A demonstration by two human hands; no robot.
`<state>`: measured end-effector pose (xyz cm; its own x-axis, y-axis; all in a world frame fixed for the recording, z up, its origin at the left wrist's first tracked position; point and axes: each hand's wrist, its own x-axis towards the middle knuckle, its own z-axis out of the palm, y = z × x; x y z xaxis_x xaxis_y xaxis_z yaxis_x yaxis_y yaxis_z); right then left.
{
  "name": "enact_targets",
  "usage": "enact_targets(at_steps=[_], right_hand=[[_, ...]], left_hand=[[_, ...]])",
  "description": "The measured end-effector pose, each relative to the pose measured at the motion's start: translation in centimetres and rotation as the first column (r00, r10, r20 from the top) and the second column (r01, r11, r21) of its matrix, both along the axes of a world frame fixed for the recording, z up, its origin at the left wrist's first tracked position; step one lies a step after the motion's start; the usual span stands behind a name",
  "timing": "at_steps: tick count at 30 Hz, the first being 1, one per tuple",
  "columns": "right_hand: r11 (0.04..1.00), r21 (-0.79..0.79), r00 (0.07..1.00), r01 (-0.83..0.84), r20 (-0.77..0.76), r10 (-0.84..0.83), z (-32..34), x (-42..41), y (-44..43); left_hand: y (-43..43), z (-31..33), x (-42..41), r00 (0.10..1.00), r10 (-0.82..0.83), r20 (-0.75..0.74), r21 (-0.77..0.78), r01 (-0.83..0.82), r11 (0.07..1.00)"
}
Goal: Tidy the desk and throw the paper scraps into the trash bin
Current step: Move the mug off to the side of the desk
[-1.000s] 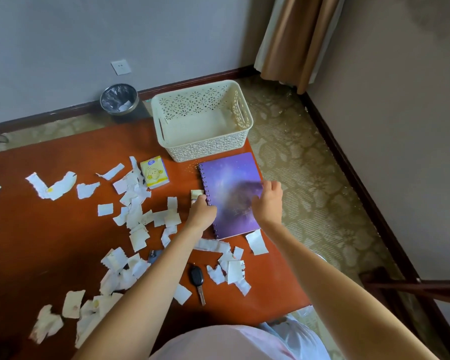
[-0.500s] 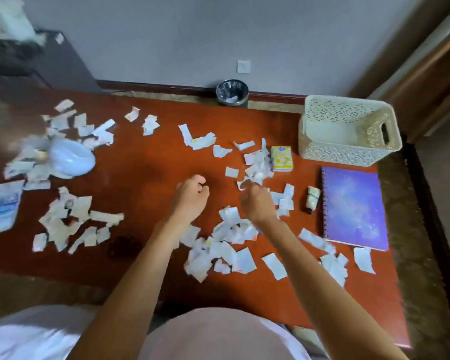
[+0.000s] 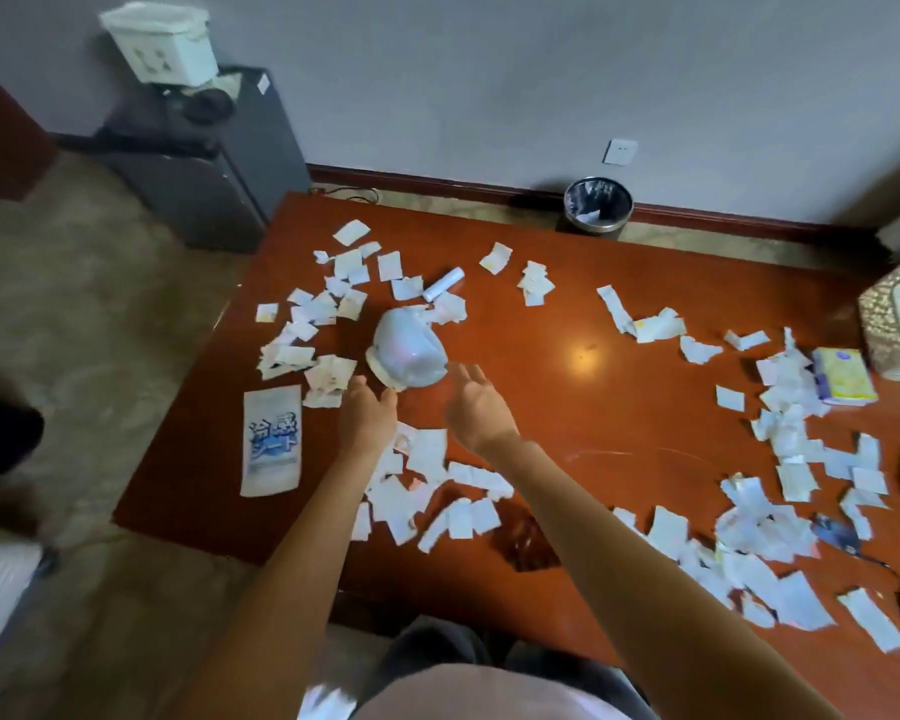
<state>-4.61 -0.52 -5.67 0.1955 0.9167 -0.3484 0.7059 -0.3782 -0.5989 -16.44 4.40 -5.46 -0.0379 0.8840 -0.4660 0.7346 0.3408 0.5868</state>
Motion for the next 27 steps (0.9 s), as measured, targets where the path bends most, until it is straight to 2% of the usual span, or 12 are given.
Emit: enact_targets(at_steps=[2, 4, 6, 8, 10, 13, 14, 16, 18, 20, 23, 27], right_hand=[[0.999, 0.002, 0.999, -0.044, -0.006, 0.044, 0.6, -1.2, 2.4], [0.995, 0.003, 0.995, -0.098, 0.027, 0.098, 0.9, -1.7, 4.4], [0.992, 0.002, 0.991, -0.126, 0.046, 0.126, 0.9, -1.7, 5.8], [0.992, 0.002, 0.991, -0.126, 0.035, 0.126, 0.7, -1.6, 6.8], [0.994, 0.007, 0.994, -0.105, 0.007, 0.105, 0.5, -1.3, 7.2], [0.998, 0.055, 0.997, -0.038, -0.059, 0.042, 0.2, -0.2, 7.3], [0.997, 0.073, 0.996, 0.003, -0.088, 0.004, 0.2, 0.3, 7.3], [0.990, 0.073, 0.980, 0.123, -0.167, -0.110, 0.3, 1.5, 7.2], [0.964, 0.040, 0.935, 0.263, -0.255, -0.245, 0.5, 2.9, 7.2], [0.934, 0.016, 0.893, 0.358, -0.298, -0.337, 0.4, 4.3, 7.2], [0.939, -0.024, 0.893, 0.344, -0.299, -0.335, 0.0, 6.0, 7.6], [0.946, -0.116, 0.882, 0.302, -0.343, -0.323, -1.5, 7.3, 7.2]], left_hand=[[2.1, -0.8, -0.9, 0.990, 0.117, 0.076, -0.149, -0.105, 0.983], [3.7, -1.2, -1.0, 0.942, 0.269, 0.201, -0.286, -0.206, 0.936], [5.0, -1.2, -0.9, 0.820, 0.427, 0.382, -0.423, -0.256, 0.869], [6.1, -1.1, -1.1, 0.670, 0.551, 0.498, -0.539, -0.259, 0.802], [6.8, -1.4, -1.2, 0.592, 0.603, 0.535, -0.597, -0.240, 0.765], [7.1, -1.7, -0.3, 0.591, 0.602, 0.538, -0.579, -0.260, 0.773], [7.1, -1.7, 0.1, 0.613, 0.580, 0.535, -0.549, -0.269, 0.791], [7.2, -2.1, 0.7, 0.729, 0.444, 0.521, -0.430, -0.225, 0.874], [7.2, -2.1, 1.1, 0.864, 0.193, 0.465, -0.256, -0.078, 0.964], [7.1, -1.7, 1.3, 0.928, -0.084, 0.363, -0.087, 0.124, 0.989], [7.1, -1.1, 1.7, 0.894, -0.401, 0.201, 0.064, 0.396, 0.916], [7.0, -0.6, 2.2, 0.824, -0.558, 0.100, 0.090, 0.551, 0.830]])
